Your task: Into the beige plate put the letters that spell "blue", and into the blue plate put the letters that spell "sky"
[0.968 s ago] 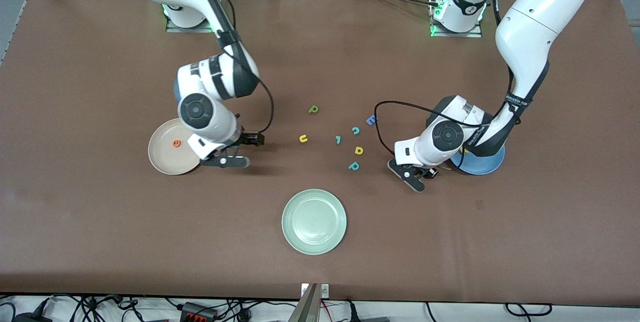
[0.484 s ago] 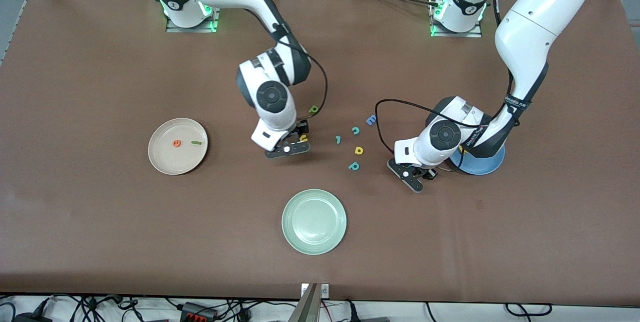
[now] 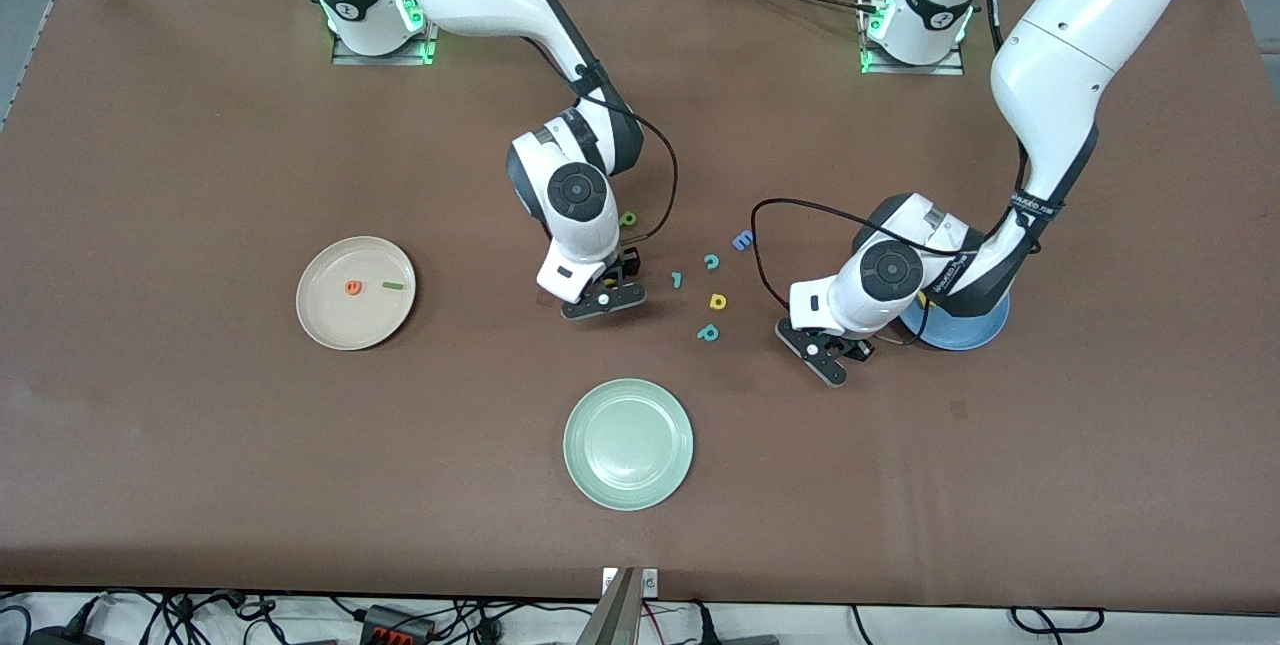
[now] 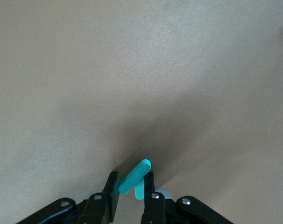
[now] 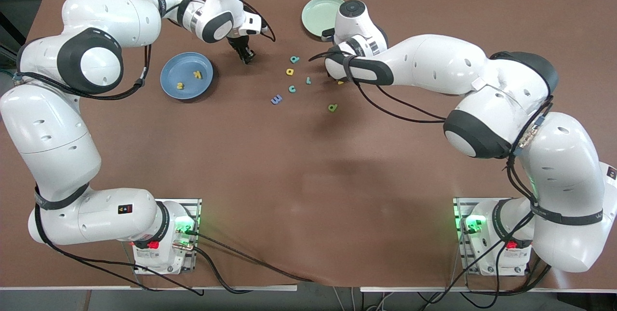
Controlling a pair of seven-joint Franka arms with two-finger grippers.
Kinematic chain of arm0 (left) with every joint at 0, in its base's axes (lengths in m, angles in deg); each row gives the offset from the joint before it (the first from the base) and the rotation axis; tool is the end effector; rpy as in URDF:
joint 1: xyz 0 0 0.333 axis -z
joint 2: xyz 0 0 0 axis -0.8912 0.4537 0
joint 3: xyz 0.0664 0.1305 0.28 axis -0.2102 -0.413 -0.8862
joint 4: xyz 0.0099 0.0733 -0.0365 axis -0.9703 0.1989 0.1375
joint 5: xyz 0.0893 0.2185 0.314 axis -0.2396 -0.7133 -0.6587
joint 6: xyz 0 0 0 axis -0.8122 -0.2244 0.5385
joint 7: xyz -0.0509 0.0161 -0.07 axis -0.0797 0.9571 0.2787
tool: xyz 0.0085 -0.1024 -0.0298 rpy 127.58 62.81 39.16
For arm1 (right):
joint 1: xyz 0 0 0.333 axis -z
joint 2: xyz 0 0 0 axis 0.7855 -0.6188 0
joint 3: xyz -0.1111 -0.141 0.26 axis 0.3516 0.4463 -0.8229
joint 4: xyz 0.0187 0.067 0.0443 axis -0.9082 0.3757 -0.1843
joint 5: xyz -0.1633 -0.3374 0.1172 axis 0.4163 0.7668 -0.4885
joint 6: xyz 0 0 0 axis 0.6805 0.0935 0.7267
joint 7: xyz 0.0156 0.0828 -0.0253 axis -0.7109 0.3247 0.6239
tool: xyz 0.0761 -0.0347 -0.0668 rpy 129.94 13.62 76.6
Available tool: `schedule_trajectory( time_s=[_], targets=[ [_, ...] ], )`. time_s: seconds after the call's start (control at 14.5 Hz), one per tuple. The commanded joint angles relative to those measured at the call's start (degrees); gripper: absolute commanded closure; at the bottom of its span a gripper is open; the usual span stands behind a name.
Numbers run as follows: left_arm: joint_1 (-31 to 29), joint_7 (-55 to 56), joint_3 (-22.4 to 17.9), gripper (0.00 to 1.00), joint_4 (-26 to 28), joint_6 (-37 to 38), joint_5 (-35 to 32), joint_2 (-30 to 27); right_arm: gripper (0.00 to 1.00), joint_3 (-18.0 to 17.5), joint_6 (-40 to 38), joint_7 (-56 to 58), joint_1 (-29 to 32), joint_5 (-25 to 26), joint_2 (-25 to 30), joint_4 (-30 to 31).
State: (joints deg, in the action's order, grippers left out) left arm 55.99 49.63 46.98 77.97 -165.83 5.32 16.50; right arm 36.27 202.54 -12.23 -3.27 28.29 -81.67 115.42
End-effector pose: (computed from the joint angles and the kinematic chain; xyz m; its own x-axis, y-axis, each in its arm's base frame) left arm 0.6190 -0.2202 0.1743 0.7160 -0.6972 -0.0366 -0.6976 -0.7165 0.0025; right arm 0.5341 0.4590 0.1813 0.9623 0.2716 0.0109 0.2714 -0.9623 0.0151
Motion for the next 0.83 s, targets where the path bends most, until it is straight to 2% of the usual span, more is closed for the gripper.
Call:
schedule_trajectory(
  time_s=[0.0,0.14,0.41,0.48,0.76],
  targets=[
    [-1.1,-0.6,0.5,0.86,-0.9,3.3,-1.5,-1.6,0.28,0.1,-0.1,1.4,-0.2,-2.6,-0.4,-1.1],
    [-2.0,-0.6,0.9,0.86,-1.0,9.3,-1.0,-5.0,0.28,-0.4,0.0,1.5,-0.3,-2.8,-0.4,-1.1],
    [-6.3,-0.8,2.4,0.86,-1.7,20.6,0.0,-11.0,0.41,-0.6,-0.4,1.8,-0.3,-2.7,-0.5,-1.1],
    [-8.3,-0.9,2.6,0.86,-1.8,23.2,0.1,-11.5,0.41,-0.6,-0.4,2.0,-0.3,-2.7,-0.7,-1.1],
    [-15.4,-1.0,3.2,0.86,2.0,25.8,0.1,-11.3,0.56,-0.6,-0.7,2.2,-0.1,-2.7,-0.7,-0.9]
  ],
)
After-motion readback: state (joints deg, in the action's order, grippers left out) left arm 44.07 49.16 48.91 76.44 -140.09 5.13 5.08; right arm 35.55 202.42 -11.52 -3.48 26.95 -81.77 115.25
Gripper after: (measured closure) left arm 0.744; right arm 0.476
